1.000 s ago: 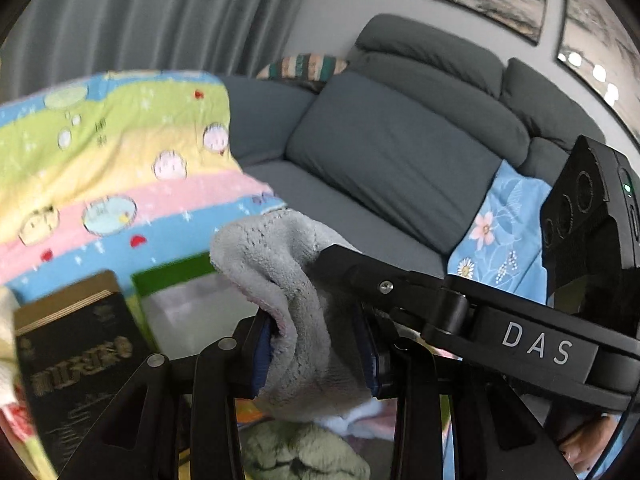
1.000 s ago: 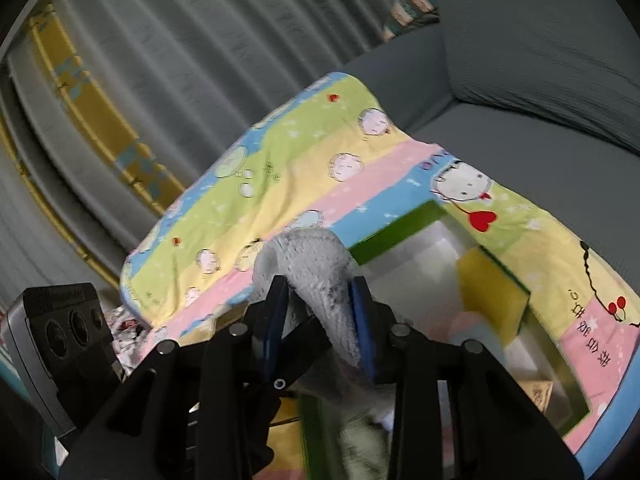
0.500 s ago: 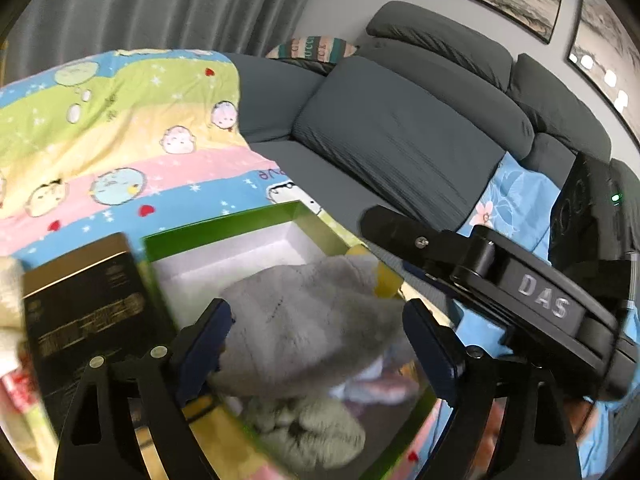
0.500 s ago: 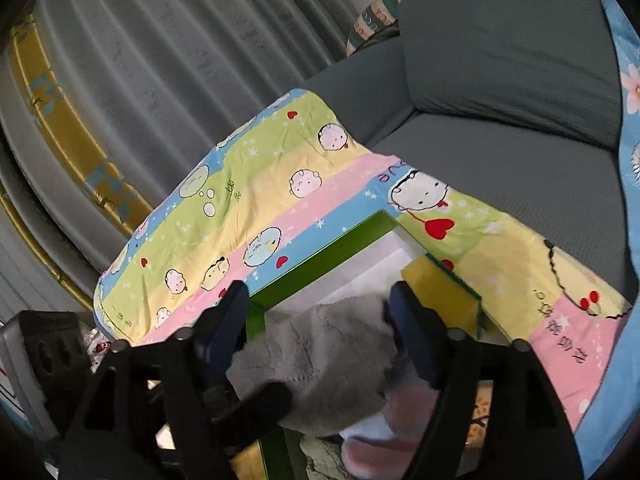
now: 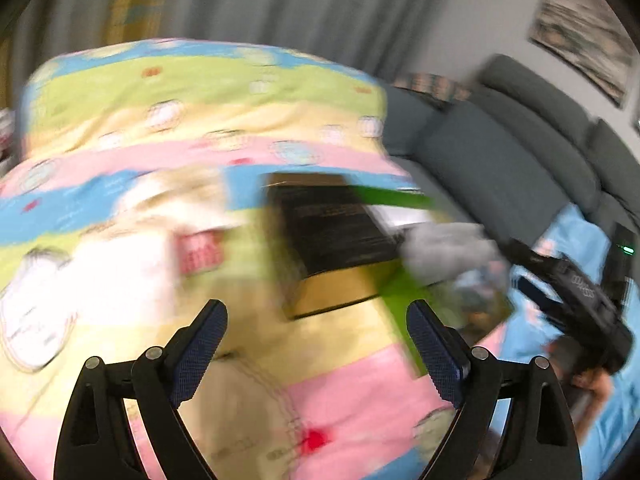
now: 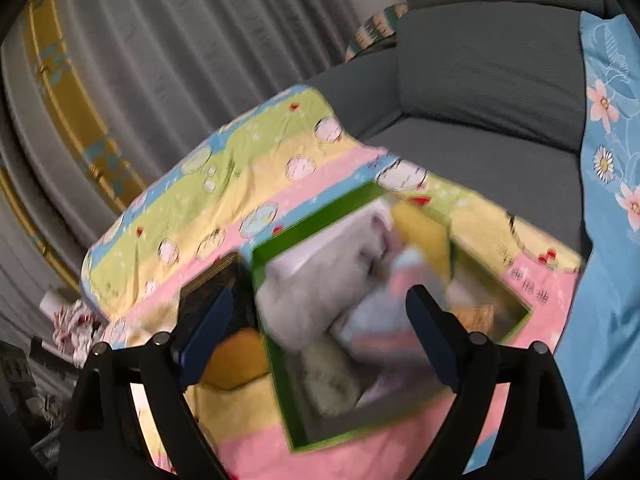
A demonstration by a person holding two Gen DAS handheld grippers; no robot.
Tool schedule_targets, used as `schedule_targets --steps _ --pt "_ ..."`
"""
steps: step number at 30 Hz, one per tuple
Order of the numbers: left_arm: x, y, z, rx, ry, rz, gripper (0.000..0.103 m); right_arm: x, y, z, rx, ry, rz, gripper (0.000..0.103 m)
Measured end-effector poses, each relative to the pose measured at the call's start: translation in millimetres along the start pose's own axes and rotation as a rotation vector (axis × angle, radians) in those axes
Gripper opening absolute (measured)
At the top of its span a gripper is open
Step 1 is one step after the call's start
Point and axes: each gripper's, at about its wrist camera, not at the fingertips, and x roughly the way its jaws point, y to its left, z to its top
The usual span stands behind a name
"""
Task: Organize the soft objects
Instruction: 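Move the right gripper back to the cream fluffy towel on the quilt, then grasp the cream fluffy towel with the right gripper and lift it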
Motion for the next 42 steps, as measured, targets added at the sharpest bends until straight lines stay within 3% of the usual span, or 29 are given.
schedule_targets --steps 6,11,15,18,21,26,27,28,29,30,35,42 --pt "-22 81 -38 -0.156 0.035 0.152 0.091 9 50 -20 -0.046 0.118 0.111 0.089" --pt "-33 118 -57 -0.230 0.045 0.187 0.091 33 124 -32 -0.172 0.203 0.197 0.089" --pt "-42 138 -63 -0.249 0.036 0.202 0.091 74 196 -35 -0.269 0.293 0.257 0.088" --pt "-47 151 -66 -0.273 0.038 0.184 0.091 113 243 -39 -0.349 0.319 0.235 0.088" --pt "-49 162 -68 -0.288 0.040 0.172 0.091 160 280 -50 -0.442 0.358 0.154 0.088" --pt "-50 170 -75 -0.270 0.051 0.161 0.091 231 298 -67 -0.507 0.477 0.044 0.085" --pt "-48 172 -77 -0.270 0.058 0.164 0.091 243 301 -68 -0.507 0.501 0.049 0.080" --pt "-46 174 -78 -0.271 0.063 0.166 0.091 252 301 -70 -0.512 0.521 0.049 0.058" --pt "-45 176 -80 -0.278 0.072 0.170 0.091 257 301 -72 -0.515 0.532 0.034 0.026" --pt "-44 178 -80 -0.282 0.077 0.170 0.091 260 300 -71 -0.520 0.518 0.003 0.015" --pt "-49 181 -81 -0.303 0.059 0.151 0.091 220 295 -45 -0.480 0.428 0.116 0.010" --pt "-63 169 -79 -0.301 0.029 0.154 0.091 78 289 11 -0.500 0.229 0.314 0.010"
